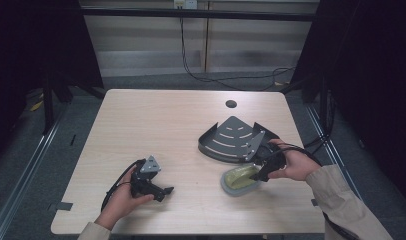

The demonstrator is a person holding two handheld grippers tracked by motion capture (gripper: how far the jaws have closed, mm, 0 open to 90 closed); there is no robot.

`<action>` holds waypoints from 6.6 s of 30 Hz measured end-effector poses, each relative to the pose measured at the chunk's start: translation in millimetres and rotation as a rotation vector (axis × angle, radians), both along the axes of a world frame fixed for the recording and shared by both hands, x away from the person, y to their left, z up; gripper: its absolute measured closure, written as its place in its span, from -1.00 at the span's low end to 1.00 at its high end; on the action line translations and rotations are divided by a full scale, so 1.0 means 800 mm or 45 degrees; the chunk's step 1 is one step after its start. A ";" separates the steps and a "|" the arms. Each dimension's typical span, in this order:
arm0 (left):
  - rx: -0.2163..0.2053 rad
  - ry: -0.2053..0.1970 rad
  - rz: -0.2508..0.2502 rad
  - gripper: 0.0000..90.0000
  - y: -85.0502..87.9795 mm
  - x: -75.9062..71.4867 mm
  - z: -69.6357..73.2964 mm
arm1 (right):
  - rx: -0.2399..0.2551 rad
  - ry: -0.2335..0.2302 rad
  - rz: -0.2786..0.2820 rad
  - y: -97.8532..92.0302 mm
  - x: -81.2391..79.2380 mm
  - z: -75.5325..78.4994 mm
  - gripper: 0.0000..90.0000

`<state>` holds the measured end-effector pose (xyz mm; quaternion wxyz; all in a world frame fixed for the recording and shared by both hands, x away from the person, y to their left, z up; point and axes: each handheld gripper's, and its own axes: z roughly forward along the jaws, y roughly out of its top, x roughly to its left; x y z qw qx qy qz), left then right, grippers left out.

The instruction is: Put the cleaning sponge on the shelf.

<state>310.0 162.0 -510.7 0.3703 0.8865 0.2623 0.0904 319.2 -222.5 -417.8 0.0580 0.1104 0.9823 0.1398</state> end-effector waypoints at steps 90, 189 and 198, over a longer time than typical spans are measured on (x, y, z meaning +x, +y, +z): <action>0.004 0.006 -0.006 -1.00 0.000 0.000 0.001 | -0.079 0.203 -0.420 0.020 0.041 0.067 0.59; 0.002 -0.002 -0.006 -1.00 0.001 0.000 0.000 | -0.122 0.005 -0.801 -0.041 0.159 -0.002 0.59; -0.001 -0.003 -0.005 -1.00 0.000 -0.001 0.000 | -0.109 0.056 -0.828 -0.052 0.166 -0.009 0.59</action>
